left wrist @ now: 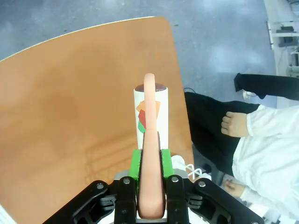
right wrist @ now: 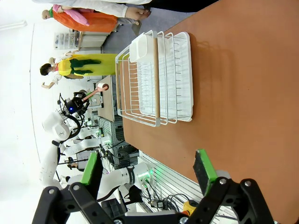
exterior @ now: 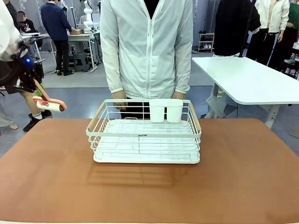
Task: Clean the table.
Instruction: Place the Lint Roller down when the Dish drying rack is positioned in the middle of the table.
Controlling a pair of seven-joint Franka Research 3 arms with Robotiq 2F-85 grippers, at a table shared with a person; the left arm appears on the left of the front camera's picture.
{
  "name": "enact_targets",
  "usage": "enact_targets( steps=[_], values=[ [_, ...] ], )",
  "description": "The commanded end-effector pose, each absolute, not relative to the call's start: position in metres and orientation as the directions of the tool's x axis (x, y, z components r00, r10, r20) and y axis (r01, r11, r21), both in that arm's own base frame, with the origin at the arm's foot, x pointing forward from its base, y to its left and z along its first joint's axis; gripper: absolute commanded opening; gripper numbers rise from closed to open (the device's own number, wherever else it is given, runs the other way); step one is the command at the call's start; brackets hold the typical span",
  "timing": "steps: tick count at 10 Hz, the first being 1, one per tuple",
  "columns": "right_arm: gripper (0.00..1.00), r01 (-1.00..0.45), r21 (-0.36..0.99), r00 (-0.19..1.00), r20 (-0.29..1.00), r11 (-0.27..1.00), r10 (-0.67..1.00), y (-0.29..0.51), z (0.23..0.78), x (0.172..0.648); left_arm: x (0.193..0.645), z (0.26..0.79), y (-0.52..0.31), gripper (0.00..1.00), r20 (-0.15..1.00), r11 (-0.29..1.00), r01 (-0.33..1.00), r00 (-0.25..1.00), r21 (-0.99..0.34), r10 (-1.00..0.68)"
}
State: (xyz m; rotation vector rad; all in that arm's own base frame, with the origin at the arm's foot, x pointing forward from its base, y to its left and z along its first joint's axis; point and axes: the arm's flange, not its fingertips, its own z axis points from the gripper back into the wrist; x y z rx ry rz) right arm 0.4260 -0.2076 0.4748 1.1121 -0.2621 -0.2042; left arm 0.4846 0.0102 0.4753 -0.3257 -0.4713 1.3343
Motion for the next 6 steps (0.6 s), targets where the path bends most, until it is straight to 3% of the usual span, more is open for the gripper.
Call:
enact_targets(
  steps=[1, 4, 6],
  values=[
    [1.00, 0.023, 0.904, 0.951, 0.112, 0.427, -0.289, -0.207, 0.478, 0.425, 0.484, 0.450, 0.004, 0.19, 0.115, 0.143, -0.828, 0.095, -0.542, 0.989],
    [1.00, 0.023, 0.904, 0.951, 0.112, 0.427, -0.289, -0.207, 0.478, 0.425, 0.483, 0.405, 0.003, 0.19, 0.007, 0.043, -0.819, 0.048, -0.573, 0.999],
    [1.00, 0.023, 0.904, 0.951, 0.112, 0.427, -0.289, -0.207, 0.478, 0.425, 0.482, 0.384, 0.006, 0.19, 0.035, 0.078, -0.795, 0.071, -0.601, 0.997]
  ],
)
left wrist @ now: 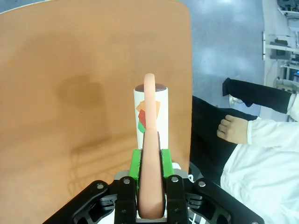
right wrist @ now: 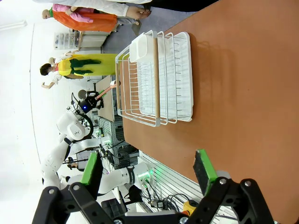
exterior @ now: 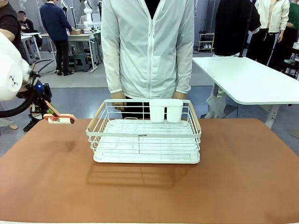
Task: Clean the table.
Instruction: Place the Lint Roller down when the Dish drying rack is positioned in the middle of the table.
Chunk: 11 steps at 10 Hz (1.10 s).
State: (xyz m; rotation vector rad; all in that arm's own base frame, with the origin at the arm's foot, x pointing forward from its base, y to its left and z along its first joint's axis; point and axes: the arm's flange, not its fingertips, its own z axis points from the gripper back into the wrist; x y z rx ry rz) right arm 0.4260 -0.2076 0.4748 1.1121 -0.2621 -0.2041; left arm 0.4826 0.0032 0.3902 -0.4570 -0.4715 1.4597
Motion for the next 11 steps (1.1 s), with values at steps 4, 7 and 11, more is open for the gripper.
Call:
enact_targets(
  steps=[4, 7, 11],
  values=[
    [1.00, 0.023, 0.904, 0.951, 0.112, 0.427, -0.289, -0.207, 0.478, 0.425, 0.484, 0.343, 0.007, 0.19, 0.006, 0.056, -0.818, 0.064, -0.572, 0.998],
    [1.00, 0.023, 0.904, 0.951, 0.112, 0.427, -0.289, -0.207, 0.478, 0.425, 0.485, 0.326, 0.006, 0.19, 0.027, 0.071, -0.832, 0.068, -0.550, 0.997],
    [1.00, 0.023, 0.904, 0.951, 0.112, 0.427, -0.289, -0.207, 0.478, 0.425, 0.486, 0.327, 0.006, 0.32, 0.042, 0.089, -0.848, 0.079, -0.522, 0.996]
  ],
)
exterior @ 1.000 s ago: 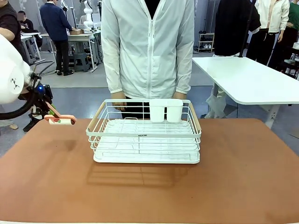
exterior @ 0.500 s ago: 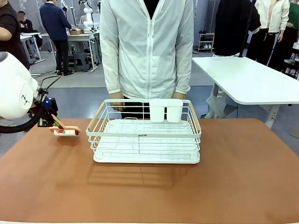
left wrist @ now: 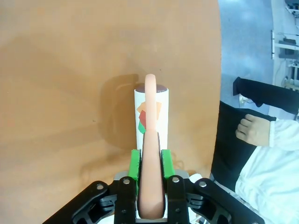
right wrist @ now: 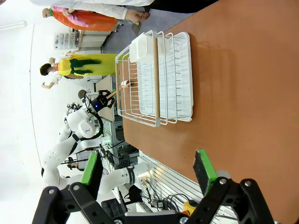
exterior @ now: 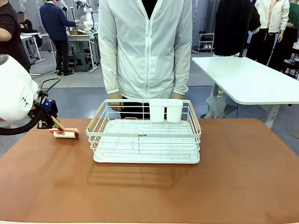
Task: Clean the table.
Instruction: Place the Lint Roller down when the Dish drying rack is positioned in the middle of the table.
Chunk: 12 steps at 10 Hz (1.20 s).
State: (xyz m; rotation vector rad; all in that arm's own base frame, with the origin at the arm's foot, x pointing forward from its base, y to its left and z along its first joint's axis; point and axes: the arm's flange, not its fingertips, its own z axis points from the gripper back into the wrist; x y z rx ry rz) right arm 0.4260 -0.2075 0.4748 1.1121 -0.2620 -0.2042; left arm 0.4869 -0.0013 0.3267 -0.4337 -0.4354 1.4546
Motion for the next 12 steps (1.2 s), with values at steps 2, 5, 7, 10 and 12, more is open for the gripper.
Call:
enact_targets(
  steps=[2, 5, 7, 10, 12],
  values=[
    [1.00, 0.023, 0.904, 0.951, 0.112, 0.427, -0.289, -0.207, 0.478, 0.425, 0.483, 0.335, 0.005, 0.51, 0.044, 0.100, -0.849, 0.090, -0.518, 0.995],
    [1.00, 0.023, 0.904, 0.951, 0.112, 0.427, -0.289, -0.207, 0.478, 0.425, 0.472, 0.356, 0.003, 0.72, 0.042, 0.100, -0.900, 0.090, -0.423, 0.995],
    [1.00, 0.023, 0.904, 0.951, 0.112, 0.427, -0.289, -0.207, 0.478, 0.425, 0.466, 0.374, -0.002, 0.90, 0.038, 0.124, -0.934, 0.119, -0.335, 0.992],
    [1.00, 0.023, 0.904, 0.951, 0.112, 0.427, -0.289, -0.207, 0.478, 0.425, 0.465, 0.399, 0.000, 1.00, 0.016, 0.134, -0.964, 0.134, -0.229, 0.991],
    [1.00, 0.023, 0.904, 0.951, 0.112, 0.427, -0.289, -0.207, 0.478, 0.425, 0.467, 0.408, -0.002, 1.00, 0.023, 0.134, -0.977, 0.132, -0.168, 0.991]
  ],
)
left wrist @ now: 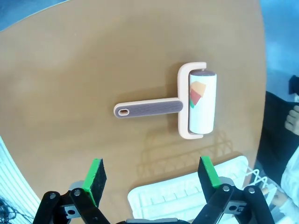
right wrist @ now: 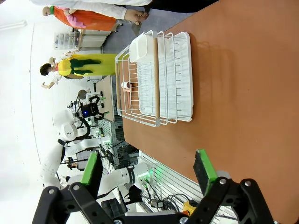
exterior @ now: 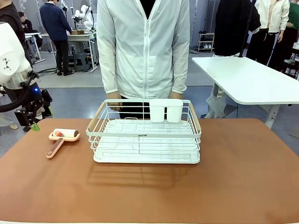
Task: Clean the table.
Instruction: Place the Lint Roller down when the Dish drying rack is positioned in the middle of the table.
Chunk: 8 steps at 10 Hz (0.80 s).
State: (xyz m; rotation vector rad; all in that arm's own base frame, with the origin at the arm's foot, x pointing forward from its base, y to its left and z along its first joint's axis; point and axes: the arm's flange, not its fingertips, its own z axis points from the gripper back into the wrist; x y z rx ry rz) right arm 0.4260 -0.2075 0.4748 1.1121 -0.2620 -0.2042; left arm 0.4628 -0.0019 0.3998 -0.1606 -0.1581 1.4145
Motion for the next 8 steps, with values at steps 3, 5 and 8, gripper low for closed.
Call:
enact_targets(
  steps=[3, 5, 8],
  values=[
    [1.00, 0.023, 0.904, 0.951, 0.112, 0.427, -0.289, -0.2065, 0.4776, 0.4254, 0.4647, 0.4043, -0.0023, 1.00, 0.009, 0.149, -0.971, 0.150, -0.186, 0.989],
    [1.00, 0.023, 0.904, 0.951, 0.112, 0.427, -0.289, -0.2065, 0.4776, 0.4254, 0.4647, 0.4043, -0.0023, 1.00, 0.009, 0.149, -0.971, 0.150, -0.186, 0.989],
    [1.00, 0.023, 0.904, 0.951, 0.112, 0.427, -0.289, -0.2065, 0.4776, 0.4254, 0.4647, 0.4043, -0.0023, 1.00, 0.009, 0.149, -0.971, 0.150, -0.186, 0.989]
  ],
)
